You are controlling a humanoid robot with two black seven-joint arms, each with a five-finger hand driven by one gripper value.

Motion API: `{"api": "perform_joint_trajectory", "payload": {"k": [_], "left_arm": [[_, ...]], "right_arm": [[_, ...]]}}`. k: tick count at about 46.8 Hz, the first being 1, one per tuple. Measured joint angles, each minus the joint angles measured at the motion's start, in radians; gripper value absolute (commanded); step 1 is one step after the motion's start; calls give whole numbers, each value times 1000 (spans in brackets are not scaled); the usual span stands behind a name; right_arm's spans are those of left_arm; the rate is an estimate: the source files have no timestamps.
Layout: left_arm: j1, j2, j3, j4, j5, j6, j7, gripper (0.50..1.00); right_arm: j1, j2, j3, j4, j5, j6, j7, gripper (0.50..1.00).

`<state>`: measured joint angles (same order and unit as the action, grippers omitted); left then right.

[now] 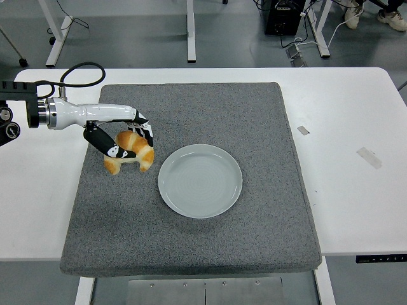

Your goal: Place the bread on the plate

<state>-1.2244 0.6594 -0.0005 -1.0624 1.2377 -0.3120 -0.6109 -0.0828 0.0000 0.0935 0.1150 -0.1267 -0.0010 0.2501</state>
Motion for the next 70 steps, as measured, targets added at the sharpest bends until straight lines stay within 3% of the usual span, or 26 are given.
{"api": "perform_joint_trajectory", "payload": {"k": [13, 24, 33, 54, 70], "left_arm": [[-112, 56, -4, -60, -20, -67, 0, 500], [-207, 57, -5, -60, -49, -102, 0, 500], [-224, 44, -10, -59, -52, -107, 0, 500], [-227, -69, -10, -44, -49, -90, 0, 500], [-173, -183, 7, -27, -27, -27, 0, 500]], "right_arm": [[0, 0, 0, 0, 0, 0, 0, 1000], [0, 0, 0, 0, 0, -1, 0, 1000], [0, 0, 0, 0, 0, -1, 0, 1000], [0, 0, 0, 0, 0, 0, 0, 1000], [0, 0, 0, 0, 0, 0, 0, 1000]]}}
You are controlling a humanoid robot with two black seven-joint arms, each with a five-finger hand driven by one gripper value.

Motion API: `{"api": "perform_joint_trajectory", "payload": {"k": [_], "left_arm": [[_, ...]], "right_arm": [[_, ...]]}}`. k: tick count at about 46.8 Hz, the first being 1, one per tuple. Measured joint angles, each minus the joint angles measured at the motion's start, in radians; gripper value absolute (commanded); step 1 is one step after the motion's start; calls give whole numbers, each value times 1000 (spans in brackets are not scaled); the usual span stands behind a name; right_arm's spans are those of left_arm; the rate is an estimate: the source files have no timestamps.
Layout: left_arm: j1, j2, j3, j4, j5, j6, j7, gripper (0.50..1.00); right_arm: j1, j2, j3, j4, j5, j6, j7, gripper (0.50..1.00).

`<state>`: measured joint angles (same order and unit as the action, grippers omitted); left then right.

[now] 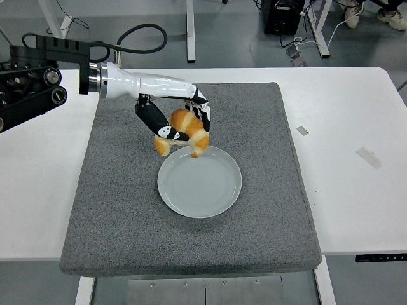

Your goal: Place the bread on the plate

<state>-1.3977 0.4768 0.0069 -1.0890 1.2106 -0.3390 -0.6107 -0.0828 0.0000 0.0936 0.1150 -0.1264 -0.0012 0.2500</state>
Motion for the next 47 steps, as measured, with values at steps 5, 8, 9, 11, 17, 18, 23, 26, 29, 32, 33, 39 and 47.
{"api": "perform_joint_trajectory", "payload": {"k": [5, 8, 9, 11, 17, 18, 23, 26, 29, 32, 33, 39, 47], "left_arm": [[15, -26, 1, 1, 11, 11, 0, 500], [26, -38, 2, 6, 20, 17, 0, 500], [30, -42, 2, 9, 23, 19, 0, 500], [38, -51, 2, 15, 29, 21, 0, 500], [57, -74, 2, 39, 55, 30, 0, 500], [59, -78, 2, 43, 57, 32, 0, 500], [78, -92, 2, 59, 65, 41, 0, 500], [86, -101, 3, 67, 67, 47, 0, 500], [95, -113, 9, 81, 67, 54, 0, 500], [102, -128, 18, 101, 67, 63, 0, 500], [104, -133, 21, 107, 67, 66, 0, 500], [118, -157, 43, 138, 68, 82, 0, 500], [145, -182, 53, 174, 85, 106, 0, 500]], "right_arm": [[0, 0, 0, 0, 0, 0, 0, 1000], [0, 0, 0, 0, 0, 0, 0, 1000], [0, 0, 0, 0, 0, 0, 0, 1000], [0, 0, 0, 0, 0, 0, 0, 1000], [0, 0, 0, 0, 0, 0, 0, 1000], [0, 0, 0, 0, 0, 0, 0, 1000], [0, 0, 0, 0, 0, 0, 0, 1000], [0, 0, 0, 0, 0, 0, 0, 1000], [0, 0, 0, 0, 0, 0, 0, 1000], [0, 0, 0, 0, 0, 0, 0, 1000], [0, 0, 0, 0, 0, 0, 0, 1000], [0, 0, 0, 0, 0, 0, 0, 1000], [0, 0, 0, 0, 0, 0, 0, 1000]]}}
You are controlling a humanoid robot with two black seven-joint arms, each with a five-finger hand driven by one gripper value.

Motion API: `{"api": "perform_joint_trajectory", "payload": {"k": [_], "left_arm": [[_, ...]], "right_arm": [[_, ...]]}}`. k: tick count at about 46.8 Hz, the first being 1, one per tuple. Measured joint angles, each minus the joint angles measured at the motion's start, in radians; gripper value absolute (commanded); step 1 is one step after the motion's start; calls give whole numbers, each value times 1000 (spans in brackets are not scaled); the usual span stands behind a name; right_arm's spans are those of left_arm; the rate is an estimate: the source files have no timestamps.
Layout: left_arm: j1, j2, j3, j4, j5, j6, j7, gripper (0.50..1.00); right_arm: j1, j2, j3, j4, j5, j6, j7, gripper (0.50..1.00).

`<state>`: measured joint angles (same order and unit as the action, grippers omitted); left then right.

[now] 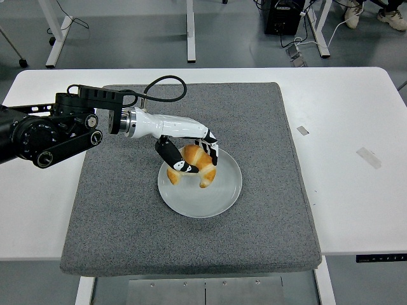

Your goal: Place the bread on the plate

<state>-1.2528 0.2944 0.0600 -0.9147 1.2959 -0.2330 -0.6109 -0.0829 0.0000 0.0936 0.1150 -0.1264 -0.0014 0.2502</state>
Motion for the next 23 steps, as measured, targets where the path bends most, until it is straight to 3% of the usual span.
{"api": "perform_joint_trajectory", "payload": {"k": [23], "left_arm": [[54, -18, 2, 28, 10, 22, 0, 500]], "right_arm": [[0, 0, 0, 0, 0, 0, 0, 1000]]}}
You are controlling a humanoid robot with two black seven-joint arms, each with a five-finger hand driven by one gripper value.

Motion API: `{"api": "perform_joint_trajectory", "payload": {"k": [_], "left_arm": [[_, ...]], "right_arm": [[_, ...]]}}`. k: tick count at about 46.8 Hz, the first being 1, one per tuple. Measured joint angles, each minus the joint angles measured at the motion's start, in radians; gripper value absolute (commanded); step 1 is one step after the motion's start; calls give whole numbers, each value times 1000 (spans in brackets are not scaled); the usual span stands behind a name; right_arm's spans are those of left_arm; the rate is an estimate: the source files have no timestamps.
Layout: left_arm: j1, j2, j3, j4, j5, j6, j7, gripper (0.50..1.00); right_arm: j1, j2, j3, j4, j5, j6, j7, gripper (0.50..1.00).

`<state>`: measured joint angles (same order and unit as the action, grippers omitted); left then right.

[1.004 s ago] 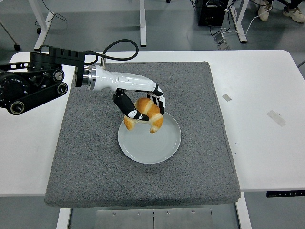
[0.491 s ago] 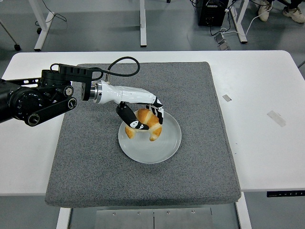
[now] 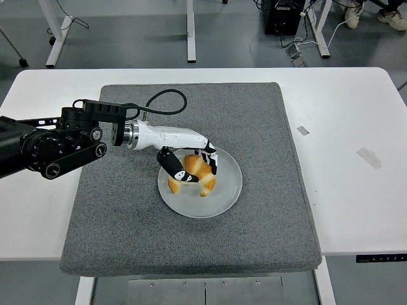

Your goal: Place the bread on the plate

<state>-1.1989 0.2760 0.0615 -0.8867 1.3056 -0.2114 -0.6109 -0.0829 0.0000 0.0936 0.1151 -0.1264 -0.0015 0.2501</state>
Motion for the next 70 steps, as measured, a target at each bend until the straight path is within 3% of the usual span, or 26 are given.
{"api": "perform_joint_trajectory", "payload": {"k": [41, 45, 56, 61, 66, 70], "left_arm": [[27, -14, 1, 32, 1, 0, 0, 502], [27, -14, 1, 32, 1, 0, 0, 555], [27, -20, -2, 32, -8, 0, 0, 781], [28, -30, -5, 32, -19, 2, 0, 861], [29, -31, -5, 32, -23, 33, 0, 937], [29, -31, -5, 32, -27, 48, 0, 961]], "right_arm": [[0, 0, 0, 0, 0, 0, 0, 1000], [0, 0, 0, 0, 0, 0, 0, 1000], [0, 0, 0, 0, 0, 0, 0, 1000], [0, 0, 0, 0, 0, 0, 0, 1000], [0, 0, 0, 0, 0, 0, 0, 1000], [0, 0, 0, 0, 0, 0, 0, 1000]]}}
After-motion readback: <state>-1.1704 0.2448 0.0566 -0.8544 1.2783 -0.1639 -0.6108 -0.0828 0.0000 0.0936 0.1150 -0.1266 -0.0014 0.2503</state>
